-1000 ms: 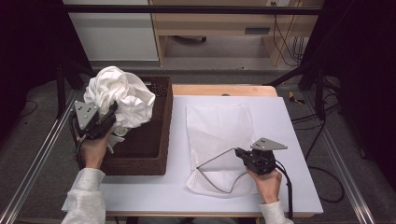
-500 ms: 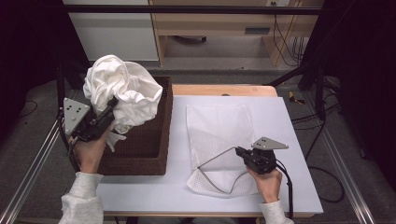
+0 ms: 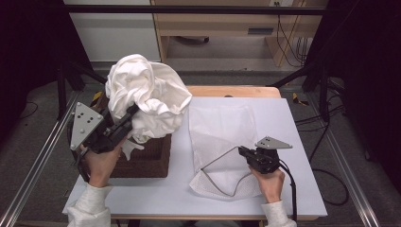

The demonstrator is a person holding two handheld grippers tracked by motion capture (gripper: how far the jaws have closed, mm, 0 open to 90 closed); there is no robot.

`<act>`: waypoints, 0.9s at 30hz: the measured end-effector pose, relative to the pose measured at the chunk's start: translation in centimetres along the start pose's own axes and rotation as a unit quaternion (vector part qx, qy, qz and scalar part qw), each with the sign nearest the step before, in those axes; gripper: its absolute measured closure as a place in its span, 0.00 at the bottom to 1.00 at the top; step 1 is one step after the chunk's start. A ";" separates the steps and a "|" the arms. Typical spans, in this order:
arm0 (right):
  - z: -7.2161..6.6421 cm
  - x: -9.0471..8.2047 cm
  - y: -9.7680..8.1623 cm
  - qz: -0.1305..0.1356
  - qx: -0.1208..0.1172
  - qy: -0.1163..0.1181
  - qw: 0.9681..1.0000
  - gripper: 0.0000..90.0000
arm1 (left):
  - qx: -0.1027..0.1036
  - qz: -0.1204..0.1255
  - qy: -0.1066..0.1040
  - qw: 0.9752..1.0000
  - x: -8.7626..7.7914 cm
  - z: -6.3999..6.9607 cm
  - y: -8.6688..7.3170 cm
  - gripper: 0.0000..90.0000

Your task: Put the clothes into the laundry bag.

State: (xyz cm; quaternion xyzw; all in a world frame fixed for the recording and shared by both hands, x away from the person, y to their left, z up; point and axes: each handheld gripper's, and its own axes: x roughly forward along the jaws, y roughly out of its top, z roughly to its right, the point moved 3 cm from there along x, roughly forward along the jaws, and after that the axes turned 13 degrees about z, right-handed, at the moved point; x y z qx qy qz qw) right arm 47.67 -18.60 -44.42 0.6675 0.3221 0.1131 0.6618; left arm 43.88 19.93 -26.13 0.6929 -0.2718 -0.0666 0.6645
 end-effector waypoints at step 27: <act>1.1 1.4 0.0 0.005 0.029 -0.009 1.000 0.99 | -0.051 -0.001 -0.143 0.988 -1.8 8.9 -1.6 0.68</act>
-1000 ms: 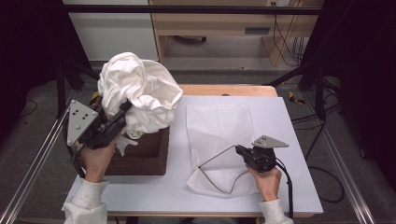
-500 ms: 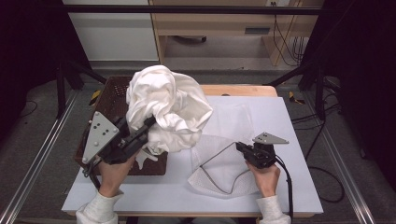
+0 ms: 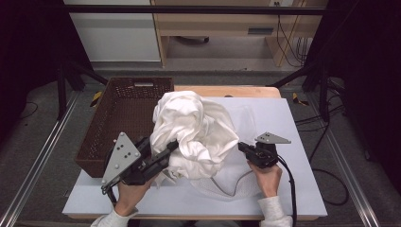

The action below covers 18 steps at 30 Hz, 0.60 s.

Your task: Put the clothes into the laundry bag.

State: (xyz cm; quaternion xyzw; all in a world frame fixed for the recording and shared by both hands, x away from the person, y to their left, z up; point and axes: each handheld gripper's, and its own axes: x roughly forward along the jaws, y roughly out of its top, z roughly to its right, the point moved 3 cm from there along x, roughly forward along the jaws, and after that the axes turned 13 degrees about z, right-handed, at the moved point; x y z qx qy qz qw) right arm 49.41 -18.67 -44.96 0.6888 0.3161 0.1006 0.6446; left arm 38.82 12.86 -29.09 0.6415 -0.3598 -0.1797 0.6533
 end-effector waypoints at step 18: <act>0.8 0.4 0.3 0.012 0.013 -0.003 1.000 0.99 | -0.053 -0.047 -0.084 0.994 -0.5 4.8 -3.6 0.68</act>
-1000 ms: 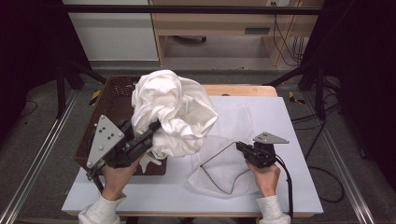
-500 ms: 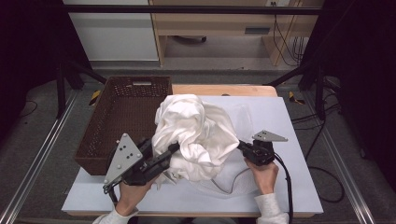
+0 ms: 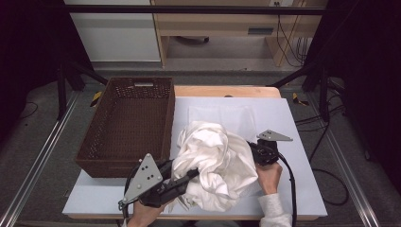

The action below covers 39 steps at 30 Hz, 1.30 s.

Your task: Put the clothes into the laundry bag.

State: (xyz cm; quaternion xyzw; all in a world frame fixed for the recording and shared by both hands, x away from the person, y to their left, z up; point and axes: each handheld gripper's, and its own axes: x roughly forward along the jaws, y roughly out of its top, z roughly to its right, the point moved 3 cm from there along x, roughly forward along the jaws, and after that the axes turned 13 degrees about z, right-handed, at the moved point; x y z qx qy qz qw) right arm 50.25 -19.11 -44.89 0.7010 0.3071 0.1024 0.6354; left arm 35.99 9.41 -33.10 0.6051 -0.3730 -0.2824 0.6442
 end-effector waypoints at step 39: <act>-0.6 -2.5 -0.5 0.004 -0.015 -0.002 1.000 0.98 | 0.006 -0.200 0.026 0.979 8.7 0.2 -11.6 0.26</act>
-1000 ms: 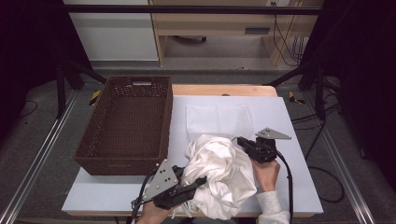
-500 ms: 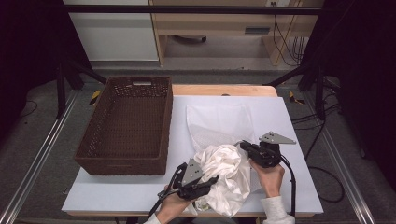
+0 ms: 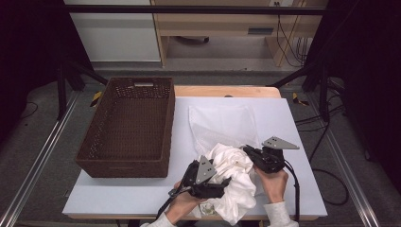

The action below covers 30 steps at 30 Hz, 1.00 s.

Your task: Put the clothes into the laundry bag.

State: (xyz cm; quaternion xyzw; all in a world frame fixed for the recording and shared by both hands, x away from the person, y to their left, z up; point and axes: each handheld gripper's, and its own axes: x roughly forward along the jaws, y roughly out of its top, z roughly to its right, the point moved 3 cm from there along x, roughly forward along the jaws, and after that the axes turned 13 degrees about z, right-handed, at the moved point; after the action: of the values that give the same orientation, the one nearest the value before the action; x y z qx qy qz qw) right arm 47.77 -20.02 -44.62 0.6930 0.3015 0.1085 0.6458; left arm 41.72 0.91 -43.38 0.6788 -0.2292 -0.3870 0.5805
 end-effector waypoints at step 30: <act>-1.6 -1.2 0.8 0.016 -0.016 0.012 1.000 0.99 | 0.015 -0.012 0.002 1.000 2.3 -0.9 0.9 0.32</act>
State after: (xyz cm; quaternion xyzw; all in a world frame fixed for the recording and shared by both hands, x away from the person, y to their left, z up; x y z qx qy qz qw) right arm 46.22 -19.32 -43.30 0.6857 0.2962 0.1317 0.6517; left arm 43.90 -0.47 -43.11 0.6904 -0.2259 -0.3894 0.5663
